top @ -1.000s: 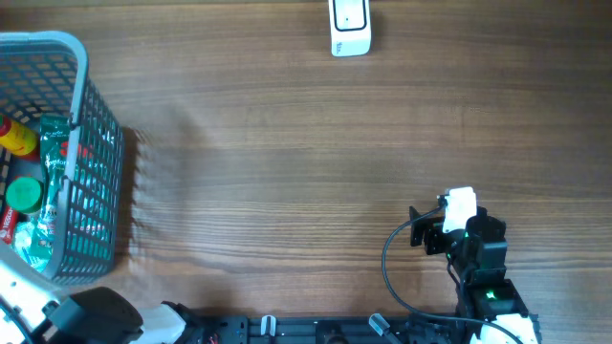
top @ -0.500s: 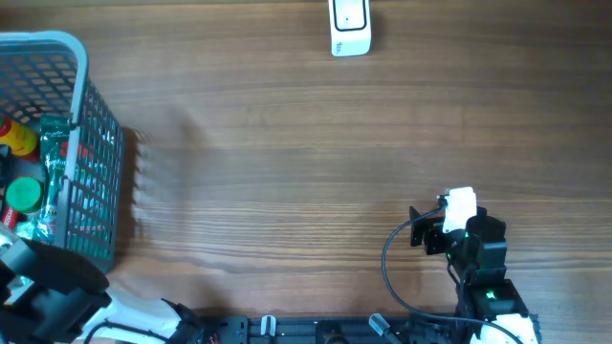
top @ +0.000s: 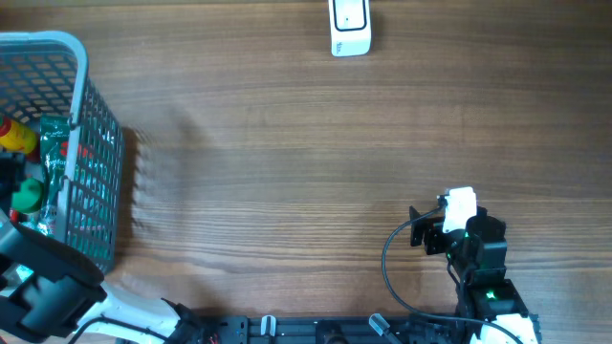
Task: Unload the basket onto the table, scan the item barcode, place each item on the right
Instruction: 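Reach the left gripper into the basket and grasp the green-capped jar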
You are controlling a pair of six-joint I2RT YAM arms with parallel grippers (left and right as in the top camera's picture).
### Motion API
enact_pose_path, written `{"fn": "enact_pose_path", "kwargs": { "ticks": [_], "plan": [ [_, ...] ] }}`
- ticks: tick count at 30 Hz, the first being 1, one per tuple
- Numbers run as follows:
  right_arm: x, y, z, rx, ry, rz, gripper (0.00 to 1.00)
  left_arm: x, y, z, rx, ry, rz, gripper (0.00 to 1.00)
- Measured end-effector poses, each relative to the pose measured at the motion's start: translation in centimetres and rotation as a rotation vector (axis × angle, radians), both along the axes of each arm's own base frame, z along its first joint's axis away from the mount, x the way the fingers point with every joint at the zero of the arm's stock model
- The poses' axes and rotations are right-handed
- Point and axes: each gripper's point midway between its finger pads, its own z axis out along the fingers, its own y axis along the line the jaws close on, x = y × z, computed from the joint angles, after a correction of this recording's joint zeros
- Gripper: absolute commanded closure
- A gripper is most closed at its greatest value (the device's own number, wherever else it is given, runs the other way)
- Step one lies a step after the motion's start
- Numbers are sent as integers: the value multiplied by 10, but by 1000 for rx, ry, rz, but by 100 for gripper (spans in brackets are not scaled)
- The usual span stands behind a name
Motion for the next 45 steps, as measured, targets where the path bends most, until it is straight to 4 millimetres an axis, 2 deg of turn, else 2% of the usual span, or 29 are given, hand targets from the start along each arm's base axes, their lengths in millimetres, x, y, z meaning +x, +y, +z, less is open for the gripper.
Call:
{"fn": "enact_pose_path", "kwargs": {
  "ticks": [3, 11, 16, 22, 25, 30, 33, 38, 43, 45],
  "plan": [
    [0, 0, 0, 0, 0, 0, 0, 1, 0, -21, 1, -6, 2, 0],
    [0, 0, 0, 0, 0, 0, 0, 18, 16, -25, 85, -97, 7, 0],
    [0, 0, 0, 0, 0, 0, 0, 23, 12, -28, 61, -129, -2, 0],
    [0, 0, 0, 0, 0, 0, 0, 21, 6, -29, 41, -126, -4, 0],
    [0, 0, 0, 0, 0, 0, 0, 15, 0, -17, 53, -136, -5, 0],
    [0, 0, 0, 0, 0, 0, 0, 14, -1, 31, 153, -227, -9, 0],
    [0, 0, 0, 0, 0, 0, 0, 13, -2, 40, 171, -243, -10, 0],
    [0, 0, 0, 0, 0, 0, 1, 14, 0, 27, 147, -216, -8, 0],
    [0, 0, 0, 0, 0, 0, 0, 15, 1, -19, 53, -131, -4, 0],
    [0, 0, 0, 0, 0, 0, 0, 15, 1, -32, 32, -112, -3, 1]
  ]
}}
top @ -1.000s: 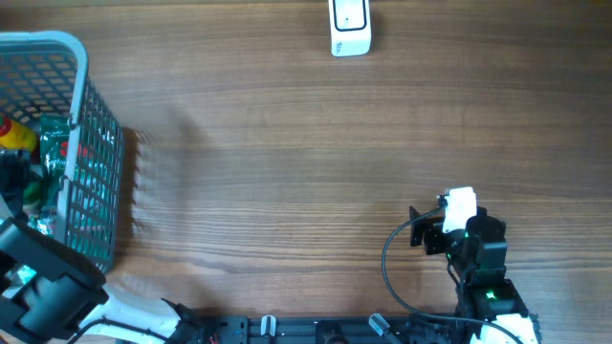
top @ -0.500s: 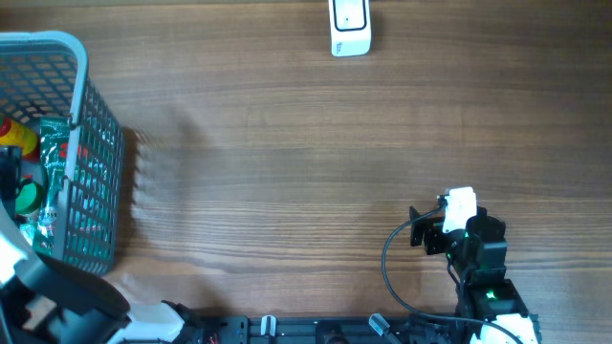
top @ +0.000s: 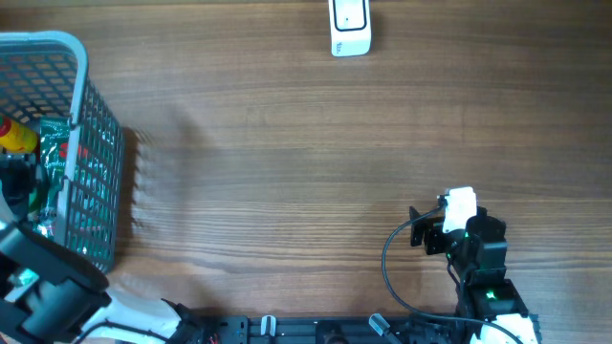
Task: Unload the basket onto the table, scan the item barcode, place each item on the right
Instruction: 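Reach the left gripper into the basket and grasp the green-capped jar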
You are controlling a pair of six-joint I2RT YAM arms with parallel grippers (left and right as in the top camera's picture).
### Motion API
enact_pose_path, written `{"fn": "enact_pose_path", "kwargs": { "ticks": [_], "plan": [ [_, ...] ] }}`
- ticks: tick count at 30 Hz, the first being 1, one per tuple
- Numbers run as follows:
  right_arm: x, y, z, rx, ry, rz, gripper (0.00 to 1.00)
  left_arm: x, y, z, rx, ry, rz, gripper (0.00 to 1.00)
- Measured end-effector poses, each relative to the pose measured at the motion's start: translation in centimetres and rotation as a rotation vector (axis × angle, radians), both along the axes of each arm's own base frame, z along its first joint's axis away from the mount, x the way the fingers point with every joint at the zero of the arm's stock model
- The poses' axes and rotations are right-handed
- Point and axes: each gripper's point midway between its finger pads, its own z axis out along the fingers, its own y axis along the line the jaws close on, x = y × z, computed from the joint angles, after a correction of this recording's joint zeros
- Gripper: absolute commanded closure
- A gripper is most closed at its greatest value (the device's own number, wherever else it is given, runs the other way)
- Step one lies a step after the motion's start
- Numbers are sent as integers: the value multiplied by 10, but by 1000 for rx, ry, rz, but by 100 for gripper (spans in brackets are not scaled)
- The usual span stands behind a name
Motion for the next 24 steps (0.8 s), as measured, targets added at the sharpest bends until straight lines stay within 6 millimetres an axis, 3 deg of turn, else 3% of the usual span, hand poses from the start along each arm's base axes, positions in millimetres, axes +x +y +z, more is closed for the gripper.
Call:
{"fn": "enact_pose_path", "kwargs": {
  "ticks": [6, 8, 12, 16, 22, 24],
  "plan": [
    [0, 0, 0, 0, 0, 0, 0, 3, 7, -17, -1, 23, 4, 0],
    [0, 0, 0, 0, 0, 0, 1, 8, 13, -23, 11, 15, 5, 10],
    [0, 0, 0, 0, 0, 0, 0, 11, 18, -34, 14, 19, 2, 39],
    [0, 0, 0, 0, 0, 0, 0, 12, 20, -34, 20, 17, 5, 50],
    [0, 0, 0, 0, 0, 0, 0, 7, 14, -32, -8, 42, 3, 50],
    [0, 0, 0, 0, 0, 0, 0, 5, 11, -23, -19, 44, 1, 47]
  ]
}}
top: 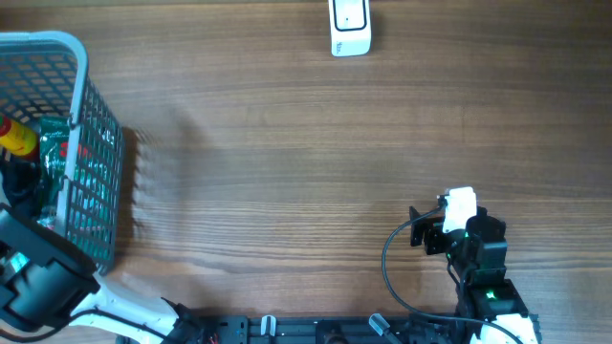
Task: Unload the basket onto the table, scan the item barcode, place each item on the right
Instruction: 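Reach the left gripper into the basket and grasp the green-capped jar, then carry the green jar with the left gripper and set it on the table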
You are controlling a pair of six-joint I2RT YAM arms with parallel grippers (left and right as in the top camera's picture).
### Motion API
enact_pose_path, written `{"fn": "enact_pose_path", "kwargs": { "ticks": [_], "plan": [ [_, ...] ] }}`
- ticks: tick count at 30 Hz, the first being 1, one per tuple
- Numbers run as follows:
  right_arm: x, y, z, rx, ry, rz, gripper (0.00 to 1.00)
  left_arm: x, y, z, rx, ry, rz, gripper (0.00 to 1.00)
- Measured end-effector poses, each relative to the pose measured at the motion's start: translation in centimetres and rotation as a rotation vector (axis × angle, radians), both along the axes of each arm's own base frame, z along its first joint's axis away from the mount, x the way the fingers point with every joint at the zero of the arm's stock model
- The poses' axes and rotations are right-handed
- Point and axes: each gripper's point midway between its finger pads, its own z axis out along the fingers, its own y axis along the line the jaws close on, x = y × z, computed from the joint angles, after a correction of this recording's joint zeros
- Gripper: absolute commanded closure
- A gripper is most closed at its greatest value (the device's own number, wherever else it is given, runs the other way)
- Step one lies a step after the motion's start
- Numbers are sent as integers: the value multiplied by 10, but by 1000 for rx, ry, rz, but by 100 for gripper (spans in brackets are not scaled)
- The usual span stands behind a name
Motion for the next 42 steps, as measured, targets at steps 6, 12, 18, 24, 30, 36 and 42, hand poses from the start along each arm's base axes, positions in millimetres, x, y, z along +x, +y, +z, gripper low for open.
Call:
{"fn": "enact_pose_path", "kwargs": {
  "ticks": [6, 12, 18, 24, 30, 36, 42],
  "plan": [
    [0, 0, 0, 0, 0, 0, 0, 6, 5, 128, 197, -185, -1, 44],
    [0, 0, 0, 0, 0, 0, 0, -11, -46, 254, 357, -484, -68, 45],
    [0, 0, 0, 0, 0, 0, 0, 26, -168, 312, 270, -767, -423, 46],
    [0, 0, 0, 0, 1, 0, 0, 53, -321, 298, 49, -760, -887, 46],
    [0, 0, 0, 0, 0, 0, 0, 75, -411, 222, 13, -454, -1156, 45],
    [0, 0, 0, 0, 0, 0, 0, 104, -477, 121, -51, -181, -1252, 44],
    [0, 0, 0, 0, 0, 0, 0, 107, -528, 34, -83, -6, -1321, 40]
  ]
}}
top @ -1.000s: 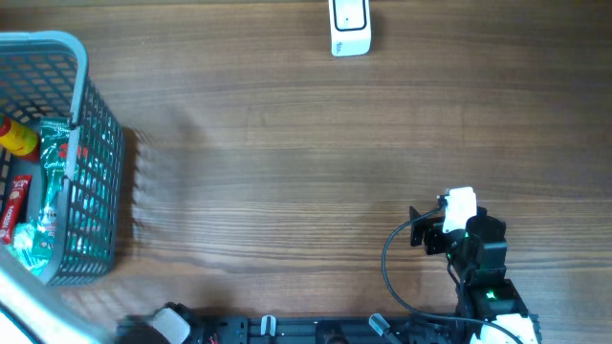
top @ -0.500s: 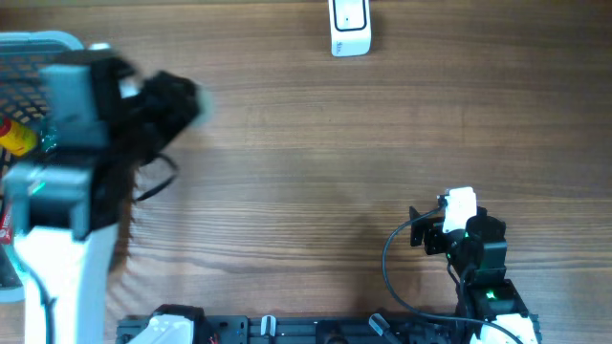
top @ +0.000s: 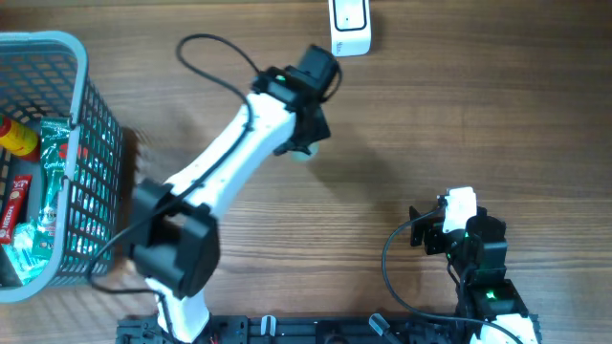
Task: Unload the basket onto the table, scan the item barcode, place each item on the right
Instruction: 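Carry the green jar with the left gripper and set it on the table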
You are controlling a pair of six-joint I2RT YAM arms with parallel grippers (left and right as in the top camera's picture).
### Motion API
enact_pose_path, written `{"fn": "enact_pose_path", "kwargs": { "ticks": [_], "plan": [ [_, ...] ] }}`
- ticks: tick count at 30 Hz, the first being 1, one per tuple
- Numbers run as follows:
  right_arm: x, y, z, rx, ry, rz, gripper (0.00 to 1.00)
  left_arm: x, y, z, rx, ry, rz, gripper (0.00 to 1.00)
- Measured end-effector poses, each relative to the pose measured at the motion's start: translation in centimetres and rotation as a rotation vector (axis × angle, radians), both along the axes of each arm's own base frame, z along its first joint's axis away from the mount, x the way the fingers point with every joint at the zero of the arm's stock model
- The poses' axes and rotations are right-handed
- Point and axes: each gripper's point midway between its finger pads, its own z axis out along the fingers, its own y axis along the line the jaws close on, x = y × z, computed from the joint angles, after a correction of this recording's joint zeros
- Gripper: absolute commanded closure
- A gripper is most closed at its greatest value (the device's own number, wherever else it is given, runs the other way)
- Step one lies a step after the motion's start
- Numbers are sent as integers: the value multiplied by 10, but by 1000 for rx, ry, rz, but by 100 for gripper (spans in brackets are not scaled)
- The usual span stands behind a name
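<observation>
A white barcode scanner (top: 350, 27) stands at the table's far edge, centre. My left arm reaches from the front left across the table, and its gripper (top: 304, 145) hangs just short of the scanner, to its front left. A small pale green item (top: 302, 153) peeks out under the fingers, which are shut on it; most of it is hidden by the wrist. My right gripper (top: 421, 232) rests at the front right, and the overhead view does not show how its jaws stand.
A grey wire basket (top: 91, 143) sits at the left edge, holding a yellow-and-red bottle (top: 15, 139), a red packet (top: 10, 215) and green packets (top: 40, 239). A black cable (top: 215, 62) loops above the left arm.
My left arm was down in the basket at the left edge. Now it stretches across the table to just before the scanner, with a green item in its gripper. The right arm has not moved.
The left arm hovered at the basket's near side with a green-capped item visible inside. At the two later moments the gripper covered that spot in the basket. Now the green item is gone from the basket and is held near the scanner.
</observation>
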Motion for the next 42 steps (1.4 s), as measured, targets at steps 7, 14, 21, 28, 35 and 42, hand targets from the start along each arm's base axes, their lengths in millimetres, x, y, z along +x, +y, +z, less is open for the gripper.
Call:
{"fn": "enact_pose_path", "kwargs": {
  "ticks": [7, 14, 21, 28, 35, 42],
  "plan": [
    [0, 0, 0, 0, 0, 0, 0, 20, -38, -20, -52, -74, -41, 39],
    [0, 0, 0, 0, 0, 0, 0, 36, -54, -25, -89, -132, -47, 34],
    [0, 0, 0, 0, 0, 0, 0, 24, -61, -69, -8, -57, -136, 31],
    [0, 0, 0, 0, 0, 0, 0, 13, -45, -68, 108, -17, -309, 0],
    [0, 0, 0, 0, 0, 0, 0, 25, -27, 77, 124, -272, -300, 0],
    [0, 0, 0, 0, 0, 0, 0, -6, 114, 269, 130, -685, 51, 0]
  ]
}}
